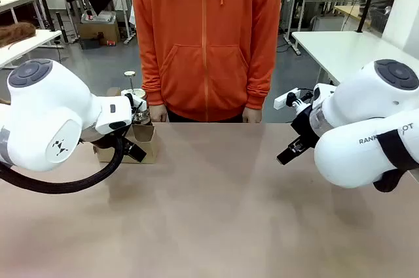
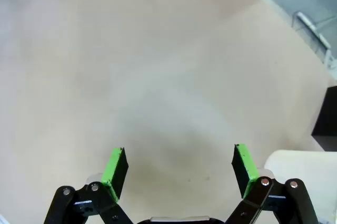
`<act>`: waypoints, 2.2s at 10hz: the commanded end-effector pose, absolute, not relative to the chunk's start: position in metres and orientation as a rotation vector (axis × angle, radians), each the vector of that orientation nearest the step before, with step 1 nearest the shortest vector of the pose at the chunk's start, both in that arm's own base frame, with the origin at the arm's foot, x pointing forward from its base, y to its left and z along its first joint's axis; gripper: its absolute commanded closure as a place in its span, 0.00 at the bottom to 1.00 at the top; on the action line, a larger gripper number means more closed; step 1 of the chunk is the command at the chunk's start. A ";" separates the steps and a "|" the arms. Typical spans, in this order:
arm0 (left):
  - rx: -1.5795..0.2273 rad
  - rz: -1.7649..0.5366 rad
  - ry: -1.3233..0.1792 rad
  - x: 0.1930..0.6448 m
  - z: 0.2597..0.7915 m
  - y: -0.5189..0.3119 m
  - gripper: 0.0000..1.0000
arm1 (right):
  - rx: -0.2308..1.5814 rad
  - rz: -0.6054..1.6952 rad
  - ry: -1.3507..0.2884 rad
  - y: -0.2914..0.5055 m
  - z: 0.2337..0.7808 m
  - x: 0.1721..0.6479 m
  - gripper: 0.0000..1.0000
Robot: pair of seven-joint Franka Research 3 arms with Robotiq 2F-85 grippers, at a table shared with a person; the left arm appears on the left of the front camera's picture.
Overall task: Pour a drink into a cup and package it in a carrier.
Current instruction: Pick up the 600 ml Paper Cup and place it in the middle top area of the table.
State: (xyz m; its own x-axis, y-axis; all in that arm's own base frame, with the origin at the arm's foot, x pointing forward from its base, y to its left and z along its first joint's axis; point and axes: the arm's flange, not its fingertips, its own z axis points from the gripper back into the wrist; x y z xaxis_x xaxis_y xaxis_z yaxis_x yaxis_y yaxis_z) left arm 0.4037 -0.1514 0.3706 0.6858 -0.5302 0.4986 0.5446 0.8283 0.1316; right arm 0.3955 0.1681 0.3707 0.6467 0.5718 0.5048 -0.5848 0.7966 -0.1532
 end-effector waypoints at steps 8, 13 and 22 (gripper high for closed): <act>-0.028 -0.602 -0.550 0.404 0.371 -0.151 0.00 | 0.024 0.658 -0.565 0.168 0.371 0.395 0.00; -0.028 -0.602 -0.550 0.404 0.371 -0.151 0.00 | 0.158 0.747 -0.516 0.137 0.521 0.465 0.00; -0.028 -0.602 -0.550 0.404 0.371 -0.151 0.00 | 0.885 1.019 -1.015 -0.148 0.483 0.458 0.00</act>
State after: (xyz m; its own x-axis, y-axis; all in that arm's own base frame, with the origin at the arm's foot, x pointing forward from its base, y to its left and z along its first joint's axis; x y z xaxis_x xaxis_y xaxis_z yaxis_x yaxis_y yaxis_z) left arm 0.4038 -0.1515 0.3705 0.6859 -0.5301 0.4984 0.5443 0.8284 0.1321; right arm 0.4430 -0.1394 0.5111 0.1854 0.3122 0.9317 -0.9299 0.3622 0.0637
